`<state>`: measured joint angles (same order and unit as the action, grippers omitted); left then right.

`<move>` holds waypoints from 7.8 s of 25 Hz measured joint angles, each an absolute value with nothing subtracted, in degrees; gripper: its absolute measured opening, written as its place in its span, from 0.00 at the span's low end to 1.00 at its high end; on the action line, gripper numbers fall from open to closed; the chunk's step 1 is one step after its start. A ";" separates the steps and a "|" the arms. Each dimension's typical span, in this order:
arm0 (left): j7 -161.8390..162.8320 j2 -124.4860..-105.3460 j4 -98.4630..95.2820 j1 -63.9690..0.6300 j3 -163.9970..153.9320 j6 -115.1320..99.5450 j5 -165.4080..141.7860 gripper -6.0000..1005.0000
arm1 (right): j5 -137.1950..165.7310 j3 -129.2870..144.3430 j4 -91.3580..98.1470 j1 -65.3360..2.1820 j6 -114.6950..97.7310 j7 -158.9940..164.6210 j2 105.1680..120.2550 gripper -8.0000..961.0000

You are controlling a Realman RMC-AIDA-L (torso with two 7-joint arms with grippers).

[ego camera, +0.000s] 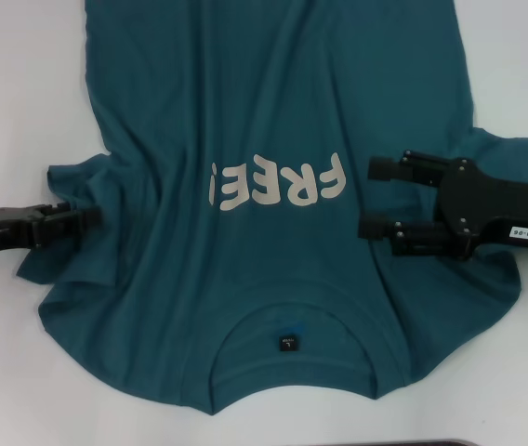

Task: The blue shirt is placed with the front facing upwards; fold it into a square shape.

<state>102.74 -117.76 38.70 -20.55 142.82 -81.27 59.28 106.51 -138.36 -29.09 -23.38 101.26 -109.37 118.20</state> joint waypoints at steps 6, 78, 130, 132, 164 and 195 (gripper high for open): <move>103.37 -118.17 39.42 -20.81 143.22 -80.24 58.48 0.47 | 106.43 -138.61 -29.09 -23.38 101.26 -109.47 118.20 0.93; 108.40 -123.68 41.04 -26.39 143.74 -85.80 62.64 0.36 | 106.43 -139.04 -29.13 -23.43 103.36 -109.55 118.37 0.93; 107.56 -123.15 42.20 -24.91 138.50 -82.22 59.64 0.73 | 106.43 -139.04 -29.18 -23.29 103.81 -108.54 118.11 0.86; 107.67 -123.12 42.65 -24.83 138.87 -82.66 59.64 0.73 | 106.43 -139.04 -29.18 -23.29 103.81 -108.54 118.11 0.86; 107.16 -123.95 38.73 -26.89 136.14 -88.55 59.65 0.73 | 106.43 -139.04 -29.09 -22.85 103.75 -108.61 118.10 0.86; 101.99 -123.48 40.99 -25.63 144.35 -84.73 67.99 0.79 | 107.94 -151.46 -37.21 -20.65 100.49 -92.81 114.82 0.86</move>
<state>101.99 -123.48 40.99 -25.63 144.35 -84.73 67.99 107.94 -151.46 -37.21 -20.65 100.49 -92.81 114.82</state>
